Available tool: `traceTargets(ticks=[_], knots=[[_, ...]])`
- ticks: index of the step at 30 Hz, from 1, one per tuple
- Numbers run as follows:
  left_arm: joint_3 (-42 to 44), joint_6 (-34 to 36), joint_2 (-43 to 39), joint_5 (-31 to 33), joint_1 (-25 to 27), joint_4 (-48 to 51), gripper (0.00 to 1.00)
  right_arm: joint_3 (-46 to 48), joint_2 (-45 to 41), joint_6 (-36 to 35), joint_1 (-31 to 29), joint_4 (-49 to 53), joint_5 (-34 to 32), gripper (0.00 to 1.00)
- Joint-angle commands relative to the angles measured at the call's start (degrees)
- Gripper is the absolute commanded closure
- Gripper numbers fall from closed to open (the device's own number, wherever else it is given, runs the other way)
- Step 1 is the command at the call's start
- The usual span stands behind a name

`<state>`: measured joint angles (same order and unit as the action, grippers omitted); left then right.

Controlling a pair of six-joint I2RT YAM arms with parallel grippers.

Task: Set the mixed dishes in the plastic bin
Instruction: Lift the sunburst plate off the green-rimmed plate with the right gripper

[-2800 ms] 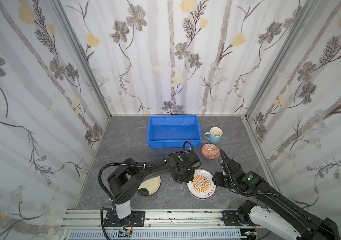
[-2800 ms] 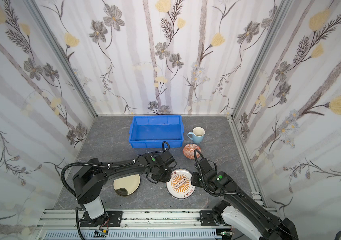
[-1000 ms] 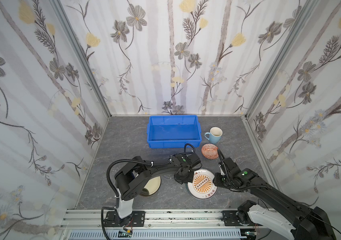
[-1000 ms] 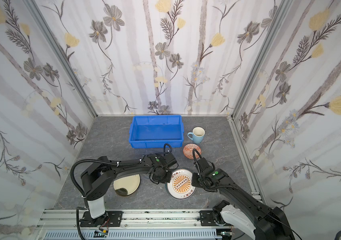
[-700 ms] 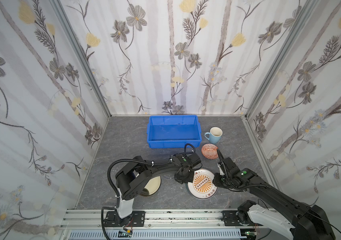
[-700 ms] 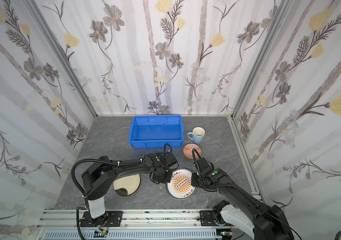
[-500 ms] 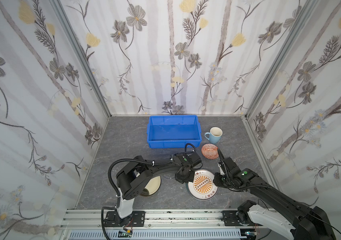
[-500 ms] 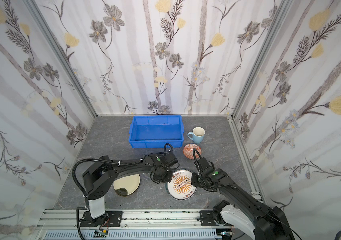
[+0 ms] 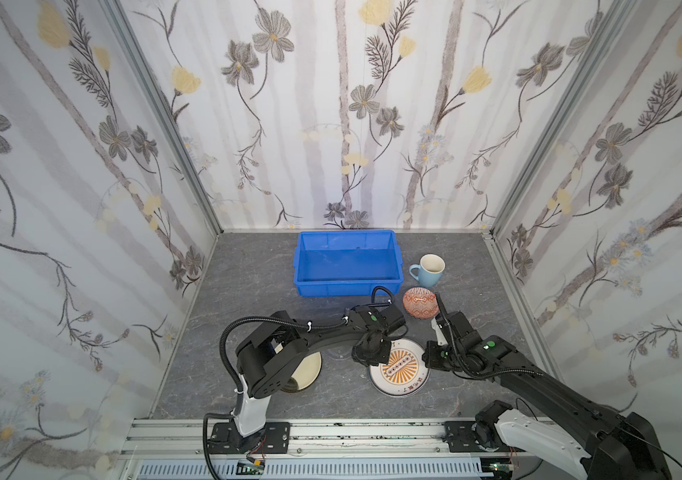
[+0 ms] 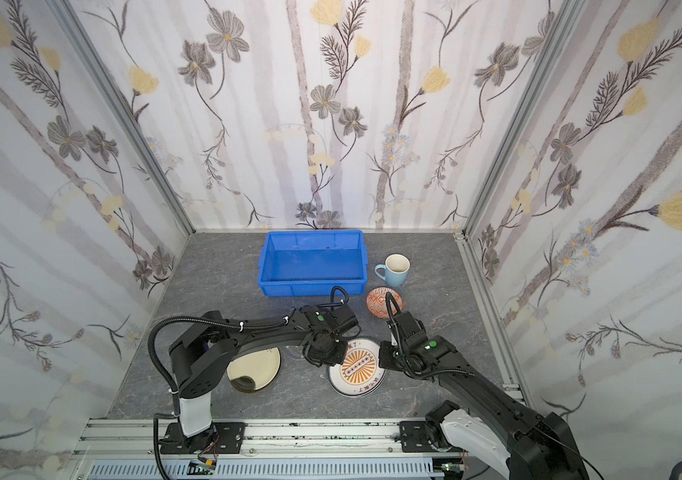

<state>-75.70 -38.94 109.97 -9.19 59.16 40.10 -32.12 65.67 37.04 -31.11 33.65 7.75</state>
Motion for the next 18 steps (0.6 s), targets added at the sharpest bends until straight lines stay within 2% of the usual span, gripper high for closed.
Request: traceTargets(ticks=[1, 13, 18], knots=[[-1.01, 0.75, 0.00, 0.96, -0.26, 0.15, 0.96, -0.99, 0.27, -0.54, 0.26, 1.47, -2.12, 0.94], [-3.37, 3.12, -1.13, 1.89, -2.14, 3.08, 0.93, -4.57, 1.90, -1.78, 1.41, 2.08, -2.50, 0.99], [-4.49, 4.26, -2.80, 1.64, -4.02, 4.26, 0.79, -6.08, 3.10, -2.82, 1.85, 2.02, -2.39, 0.99]])
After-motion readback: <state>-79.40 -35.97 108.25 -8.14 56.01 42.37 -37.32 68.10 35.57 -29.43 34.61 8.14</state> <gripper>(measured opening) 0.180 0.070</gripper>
